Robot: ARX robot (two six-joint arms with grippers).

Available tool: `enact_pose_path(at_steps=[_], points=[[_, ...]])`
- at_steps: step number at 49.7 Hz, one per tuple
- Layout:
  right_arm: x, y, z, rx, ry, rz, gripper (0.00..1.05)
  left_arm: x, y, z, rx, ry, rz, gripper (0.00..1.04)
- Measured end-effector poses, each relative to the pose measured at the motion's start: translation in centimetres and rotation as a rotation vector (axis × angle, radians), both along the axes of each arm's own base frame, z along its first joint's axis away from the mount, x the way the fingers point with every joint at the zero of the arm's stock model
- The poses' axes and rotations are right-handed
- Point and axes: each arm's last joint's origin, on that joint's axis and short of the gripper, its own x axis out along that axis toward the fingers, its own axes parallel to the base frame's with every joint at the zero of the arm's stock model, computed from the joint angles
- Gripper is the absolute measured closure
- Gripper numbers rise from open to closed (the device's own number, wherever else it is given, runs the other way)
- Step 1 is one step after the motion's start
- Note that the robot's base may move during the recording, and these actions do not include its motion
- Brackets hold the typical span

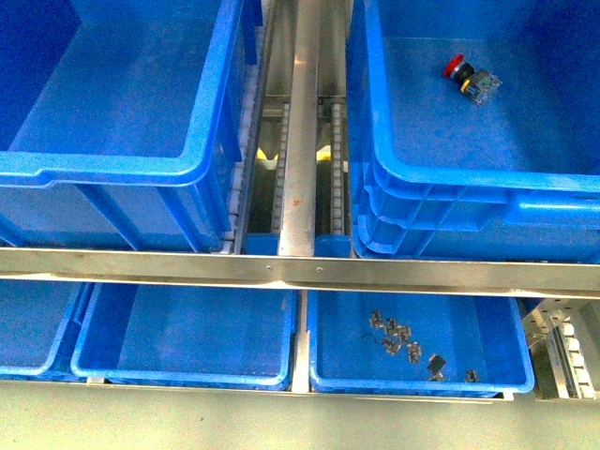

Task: Pick red and yellow buttons and place in box

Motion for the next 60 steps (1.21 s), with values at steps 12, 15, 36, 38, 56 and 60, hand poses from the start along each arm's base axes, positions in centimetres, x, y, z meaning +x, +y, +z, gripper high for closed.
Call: enact_pose_path(at_steps=[12,15,36,38,56,60], points=[[-17.0,1.2,-1.0,0.231,0.126,-0.214,0.06,0.0,0.0,0.0,0.0,0.0,0.0,0.08],[-19.1,1.6,-1.7,0.287,0.157,-0.237,0.06,0.0,0.0,0.0,0.0,0.0,0.0,0.08],[-24.5,-1.3,-2.3,0.199,-0.282,-0.1,0.67,0.0,0.0,0.0,0.0,0.0,0.0,0.08],[-24.9,-1.6,-2.6,0.193,-0.275,-0.101,0.75,0.0,0.0,0.0,0.0,0.0,0.0,0.08],[-28.1,-3.1,-3.6,0.175,-0.267,-0.096,1.01,0.0,0.0,0.0,0.0,0.0,0.0,0.08],[-28.9,-3.7,-4.4,0.179,-0.272,-0.075,1.01,0.0,0.0,0.0,0.0,0.0,0.0,0.08]])
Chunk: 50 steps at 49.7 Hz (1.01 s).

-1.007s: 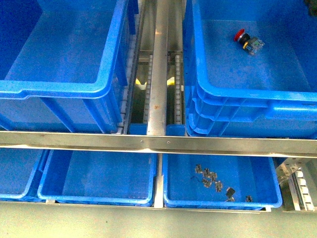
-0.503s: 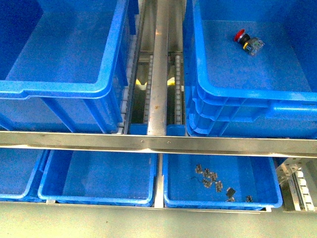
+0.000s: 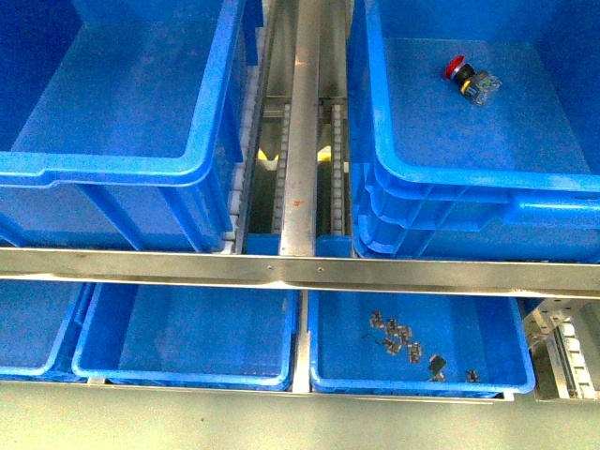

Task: Pick red and yellow buttons and place in box

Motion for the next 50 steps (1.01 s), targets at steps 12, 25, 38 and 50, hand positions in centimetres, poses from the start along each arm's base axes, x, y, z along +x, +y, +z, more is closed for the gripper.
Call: enact_pose_path(at_steps=[12,25,38,50], points=[[-1.3,-0.7,0.2,0.001,-0.005,-0.023,1.01,0.0,0.0,0.0,0.0,0.0,0.0,0.08],[-2.7,-0.7,0.8,0.001,-0.021,-0.024,1.01,0.0,0.0,0.0,0.0,0.0,0.0,0.08],[-3.7,-0.7,1.0,0.001,-0.029,-0.024,1.01,0.0,0.0,0.0,0.0,0.0,0.0,0.08],[-4.3,-0.7,1.0,0.001,-0.031,-0.024,1.01,0.0,0.0,0.0,0.0,0.0,0.0,0.08]])
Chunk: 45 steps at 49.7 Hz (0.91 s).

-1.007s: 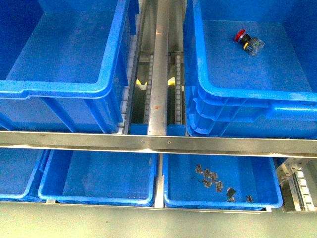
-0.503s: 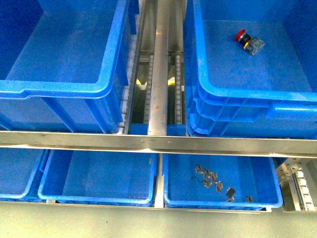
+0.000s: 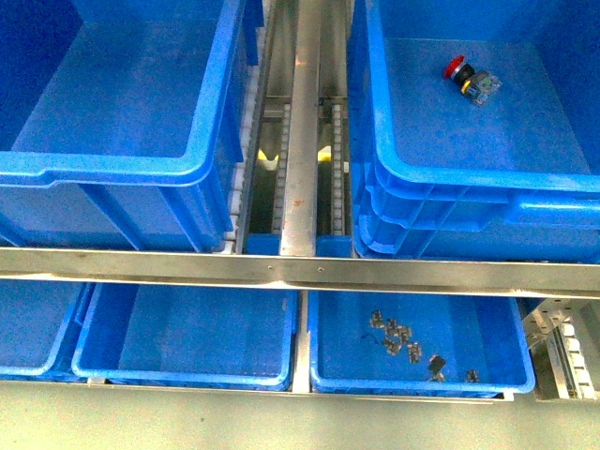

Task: Pick red and yellow buttons and place in box

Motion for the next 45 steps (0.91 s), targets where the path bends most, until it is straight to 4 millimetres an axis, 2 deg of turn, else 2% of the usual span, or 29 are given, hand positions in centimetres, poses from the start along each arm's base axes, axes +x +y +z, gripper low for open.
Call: enact_pose_path(at_steps=[17,23,32,33,45], points=[[-0.8,0.0,-0.1,0.0,0.0,0.0,1.01,0.0,0.0,0.0,0.0,0.0,0.0,0.08],[-1.8,0.0,-0.4,0.0,0.014,0.002,1.01,0.0,0.0,0.0,0.0,0.0,0.0,0.08],[-1.9,0.0,-0.3,0.0,0.006,0.002,1.01,0.0,0.0,0.0,0.0,0.0,0.0,0.08],[-1.9,0.0,-0.3,-0.002,0.005,0.002,1.0,0.0,0.0,0.0,0.0,0.0,0.0,0.08],[-1.9,0.0,-0.3,-0.002,0.004,0.001,0.41,0.0,0.0,0.0,0.0,0.0,0.0,0.08]])
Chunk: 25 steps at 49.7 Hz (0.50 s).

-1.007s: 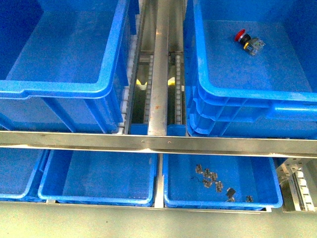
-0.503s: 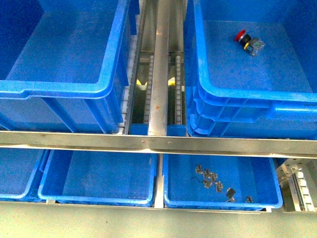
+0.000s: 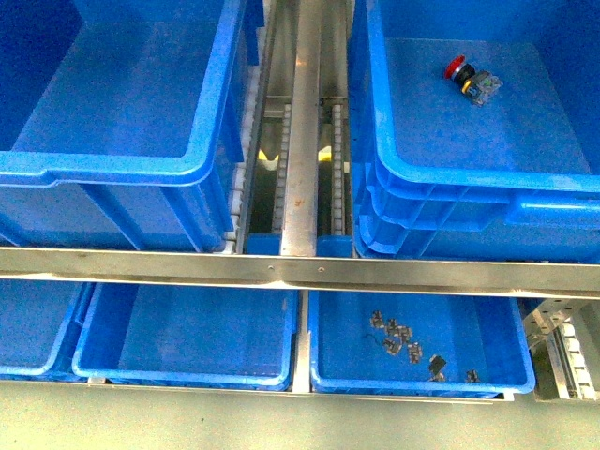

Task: Pick red and yellow buttons and place in box

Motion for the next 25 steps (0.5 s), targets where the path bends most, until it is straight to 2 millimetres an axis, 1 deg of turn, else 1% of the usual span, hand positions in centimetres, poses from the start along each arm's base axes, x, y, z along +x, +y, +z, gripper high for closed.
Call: enact_pose_path(at_steps=[6,8,10,25], points=[[0.0,-0.01,0.0,0.0,0.0,-0.003,0.11,0.0,0.0,0.0,0.0,0.0,-0.001,0.08],[0.0,-0.02,-0.01,0.001,0.001,-0.007,0.05,0.0,0.0,0.0,0.0,0.0,-0.003,0.08],[0.0,-0.02,-0.01,0.0,0.001,-0.006,0.07,0.0,0.0,0.0,0.0,0.0,-0.003,0.08],[0.0,-0.01,-0.01,0.0,0.001,-0.004,0.06,0.0,0.01,0.0,0.0,0.0,0.0,0.08]])
